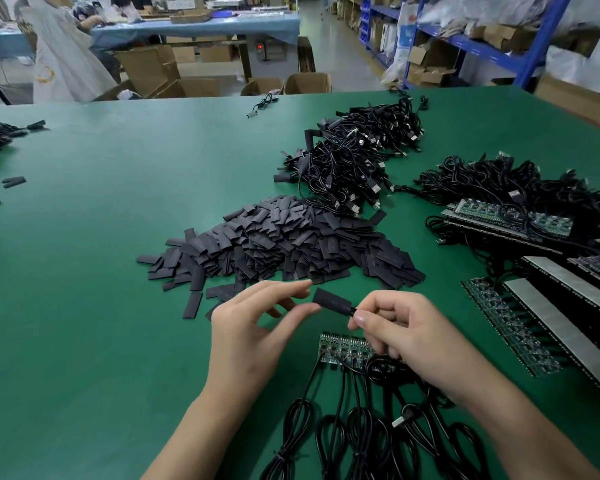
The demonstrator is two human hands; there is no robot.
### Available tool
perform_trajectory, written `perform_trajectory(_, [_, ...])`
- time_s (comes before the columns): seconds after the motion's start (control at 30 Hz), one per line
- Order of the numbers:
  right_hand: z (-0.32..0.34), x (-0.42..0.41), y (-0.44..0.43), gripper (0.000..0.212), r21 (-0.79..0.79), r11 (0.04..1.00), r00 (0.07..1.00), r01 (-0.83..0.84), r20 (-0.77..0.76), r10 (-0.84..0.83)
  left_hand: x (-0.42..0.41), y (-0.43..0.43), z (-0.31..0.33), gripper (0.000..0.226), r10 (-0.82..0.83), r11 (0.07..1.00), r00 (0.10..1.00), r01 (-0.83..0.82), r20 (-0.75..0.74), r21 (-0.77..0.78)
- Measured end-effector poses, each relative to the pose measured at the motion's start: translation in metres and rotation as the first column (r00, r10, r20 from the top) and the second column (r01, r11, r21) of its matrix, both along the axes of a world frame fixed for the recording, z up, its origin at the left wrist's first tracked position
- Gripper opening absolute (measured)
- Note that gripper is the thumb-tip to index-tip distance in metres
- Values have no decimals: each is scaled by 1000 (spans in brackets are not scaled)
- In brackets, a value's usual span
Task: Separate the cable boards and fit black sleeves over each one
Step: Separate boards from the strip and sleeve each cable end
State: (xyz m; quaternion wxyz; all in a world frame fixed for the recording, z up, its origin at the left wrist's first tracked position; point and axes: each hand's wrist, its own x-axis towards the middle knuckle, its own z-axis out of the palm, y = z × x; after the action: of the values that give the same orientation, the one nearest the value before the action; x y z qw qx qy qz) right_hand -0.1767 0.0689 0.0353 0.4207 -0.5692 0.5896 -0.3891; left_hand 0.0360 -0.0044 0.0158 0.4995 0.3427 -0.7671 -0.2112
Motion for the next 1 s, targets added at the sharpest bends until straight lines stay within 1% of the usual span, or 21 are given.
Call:
perform_trajectory(0.2, [-1,3,0,17,20,1000,1000,10,6,-10,-5,3,-4,15,-6,999,1000,6,24,-39])
perform_trajectory(0.3, [-2,4,0,17,28,999,1000,17,7,-17,-6,2,-4,17,-15,997,998,19,54,-69])
perform_trajectory(0.47, [-3,5,1,17,41,999,1000,3,-1,-3,-8,4,-2,20,-25,995,998,30,56,-94])
perform_trajectory(0.5, [-4,5,0,17,35,999,1000,0,-6,0,-9,6,-2,20,-19,997,999,22,36,-69])
perform_trajectory(0.53, [-4,5,0,17,24,1000,1000,-6,-13,6,-10,8,-2,18,-18,1000,1000,18,-13,0])
perform_trajectory(0.57, [-4,5,0,16,9,1000,1000,-14,-20,15,-13,10,-2,15,-30,992,995,42,-99,119])
perform_trajectory(0.6, [-3,5,-1,15,-5,1000,999,-24,-31,24,-17,12,-2,14,-52,958,976,109,-210,266])
perform_trajectory(0.63, [-1,5,-1,13,-15,999,998,-33,-46,32,-20,13,-1,13,-69,899,944,199,-323,390])
perform_trajectory(0.67, [0,4,0,15,-18,999,997,-40,-68,39,-22,13,0,14,-67,839,904,280,-422,467])
perform_trajectory(0.7, [2,1,0,22,-16,999,994,-46,-98,45,-21,12,1,15,-45,796,870,329,-492,508])
perform_trajectory(0.77, [5,-5,1,33,9,999,985,-54,-166,55,-18,9,4,14,31,749,815,364,-578,554])
perform_trajectory(0.83, [7,-8,3,32,17,998,970,-64,-234,66,-13,6,5,8,113,719,772,372,-626,588])
perform_trajectory(0.9, [8,-7,3,20,-14,998,963,-64,-264,58,-11,3,4,6,122,693,760,395,-638,603])
perform_trajectory(0.93, [7,-7,3,17,-38,998,965,-52,-260,40,-10,3,3,8,98,689,772,402,-628,603])
perform_trajectory(0.97, [8,-6,2,19,-60,998,969,-29,-247,13,-9,1,3,10,73,703,803,379,-591,602])
perform_trajectory(1.0, [11,-6,2,21,-73,997,977,2,-215,-18,-7,-1,2,8,58,742,854,309,-516,595])
